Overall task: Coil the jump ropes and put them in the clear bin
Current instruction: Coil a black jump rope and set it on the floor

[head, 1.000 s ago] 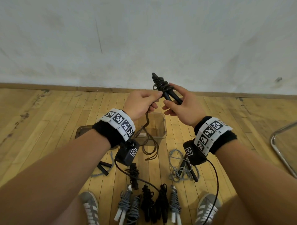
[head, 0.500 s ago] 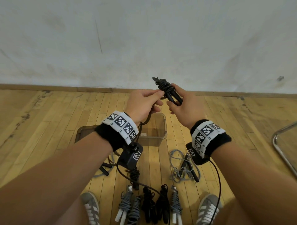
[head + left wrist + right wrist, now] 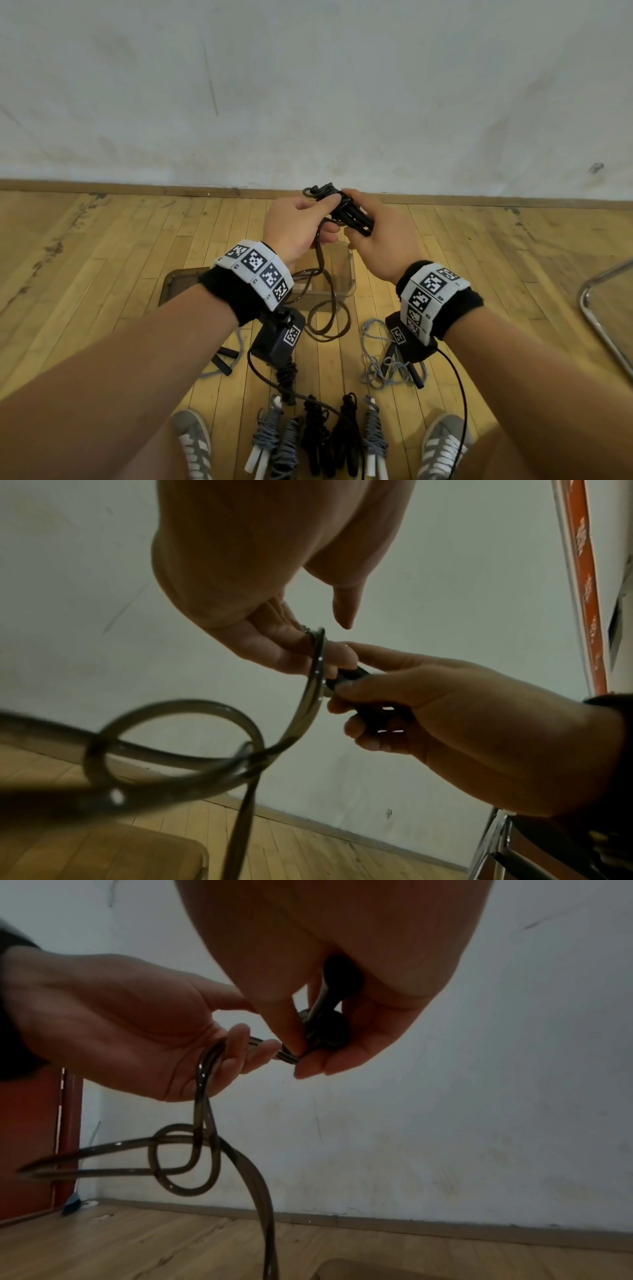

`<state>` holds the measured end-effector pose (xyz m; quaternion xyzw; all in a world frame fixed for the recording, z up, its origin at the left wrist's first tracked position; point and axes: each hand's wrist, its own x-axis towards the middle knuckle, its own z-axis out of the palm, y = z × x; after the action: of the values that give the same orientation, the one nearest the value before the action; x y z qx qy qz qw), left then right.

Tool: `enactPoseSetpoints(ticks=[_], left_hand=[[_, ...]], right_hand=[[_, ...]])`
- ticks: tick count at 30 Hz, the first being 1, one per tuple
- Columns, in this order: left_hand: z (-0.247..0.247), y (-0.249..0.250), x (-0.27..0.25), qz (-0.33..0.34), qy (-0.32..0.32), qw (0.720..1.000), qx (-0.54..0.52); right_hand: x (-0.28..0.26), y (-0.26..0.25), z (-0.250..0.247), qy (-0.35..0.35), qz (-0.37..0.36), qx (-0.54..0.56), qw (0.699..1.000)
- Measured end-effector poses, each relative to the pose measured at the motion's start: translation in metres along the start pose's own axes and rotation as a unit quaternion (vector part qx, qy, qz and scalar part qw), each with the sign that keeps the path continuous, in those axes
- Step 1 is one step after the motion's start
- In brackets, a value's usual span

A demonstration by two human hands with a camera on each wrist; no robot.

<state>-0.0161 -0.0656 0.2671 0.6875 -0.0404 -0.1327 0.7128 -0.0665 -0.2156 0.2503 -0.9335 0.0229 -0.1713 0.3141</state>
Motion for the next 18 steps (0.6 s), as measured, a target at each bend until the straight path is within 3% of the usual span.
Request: enactPoseSetpoints(ticks=[5,11,13,16,18], left_hand=[[-0.004,0.000,0.003,0.002,0.024,1.000,0.009],[-0.005,-0.003,0.004,0.015,0.020,1.000,0.019],[-0.006,-0.001,0.005,0.017,0.010,1.000,0.013],[-0.007,0.004,0.006,0.007,-0.024,1.000,-0.006],[-0.005,0.007,0.006,0.012,-0.041,0.999,-0.019]], right_hand=[[-0.004,-0.005,0.006,-0.046,0.020,0.156,0.987],[-0.002,-0.009,0.004,-0.045,-0.013,0.213,0.976],[-0.003,-0.010,0.003,-0.038,0.008,0.257,0.966],[-0.001,-0.012,-0.001,-0.021,0.119,0.378,0.918],[0.001,-0.014,-0.005,-0.059,0.167,0.441,0.880]])
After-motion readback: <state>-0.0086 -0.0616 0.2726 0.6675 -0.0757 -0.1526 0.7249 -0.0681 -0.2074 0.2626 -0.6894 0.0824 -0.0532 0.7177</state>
